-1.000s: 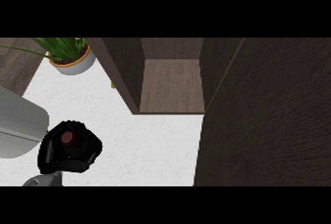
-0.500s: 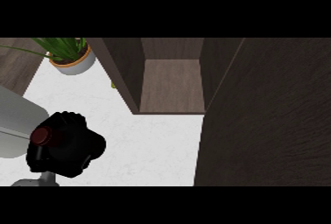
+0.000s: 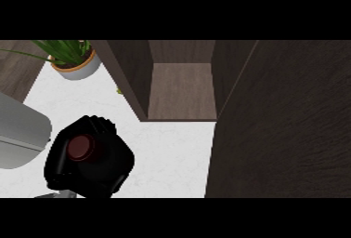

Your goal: Pick up the wine, place it into the cabinet and close the cabinet

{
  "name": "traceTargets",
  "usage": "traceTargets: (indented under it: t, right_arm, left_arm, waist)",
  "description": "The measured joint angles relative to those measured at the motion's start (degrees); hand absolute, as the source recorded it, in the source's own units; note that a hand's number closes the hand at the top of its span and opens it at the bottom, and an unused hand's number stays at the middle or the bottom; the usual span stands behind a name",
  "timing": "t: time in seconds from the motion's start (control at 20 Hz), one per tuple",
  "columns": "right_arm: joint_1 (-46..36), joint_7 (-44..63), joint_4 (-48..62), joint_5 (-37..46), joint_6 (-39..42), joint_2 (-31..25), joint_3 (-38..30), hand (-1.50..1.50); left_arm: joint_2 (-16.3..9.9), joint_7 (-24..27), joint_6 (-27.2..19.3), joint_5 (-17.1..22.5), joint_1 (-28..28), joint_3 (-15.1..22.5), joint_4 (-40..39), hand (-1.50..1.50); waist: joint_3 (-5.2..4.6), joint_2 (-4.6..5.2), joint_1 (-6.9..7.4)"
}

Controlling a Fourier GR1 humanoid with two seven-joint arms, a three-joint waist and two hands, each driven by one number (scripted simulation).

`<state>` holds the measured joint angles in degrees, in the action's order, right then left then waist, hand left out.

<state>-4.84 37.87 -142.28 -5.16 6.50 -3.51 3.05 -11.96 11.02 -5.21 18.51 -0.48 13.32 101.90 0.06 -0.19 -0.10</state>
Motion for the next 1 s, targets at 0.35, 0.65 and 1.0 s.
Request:
traceTargets:
  t: [0.35,0.65,1.0]
  right_arm:
    - [-0.45,0.03,0.33,-0.03,-0.04,0.57,0.38,-1.5]
    - [0.64,-0.41,0.08,-0.35,0.45,0.83,0.4,-1.5]
    - [1.37,-0.9,0.06,-0.81,1.41,0.68,-0.34,-1.5]
  left_arm:
    - [5.76,-9.8,-6.12,-3.78,-9.03,3.94,2.86,1.5]
    - [10.26,-15.25,-12.32,-8.06,-14.13,7.83,3.86,1.5]
    - [11.63,-16.68,-21.98,-10.44,-22.66,12.26,-1.7,1.5]
  waist:
    - [-0.03,0.08,-0.24]
    - [-0.02,0.07,-0.3]
    - [-0.03,0.1,-0.56]
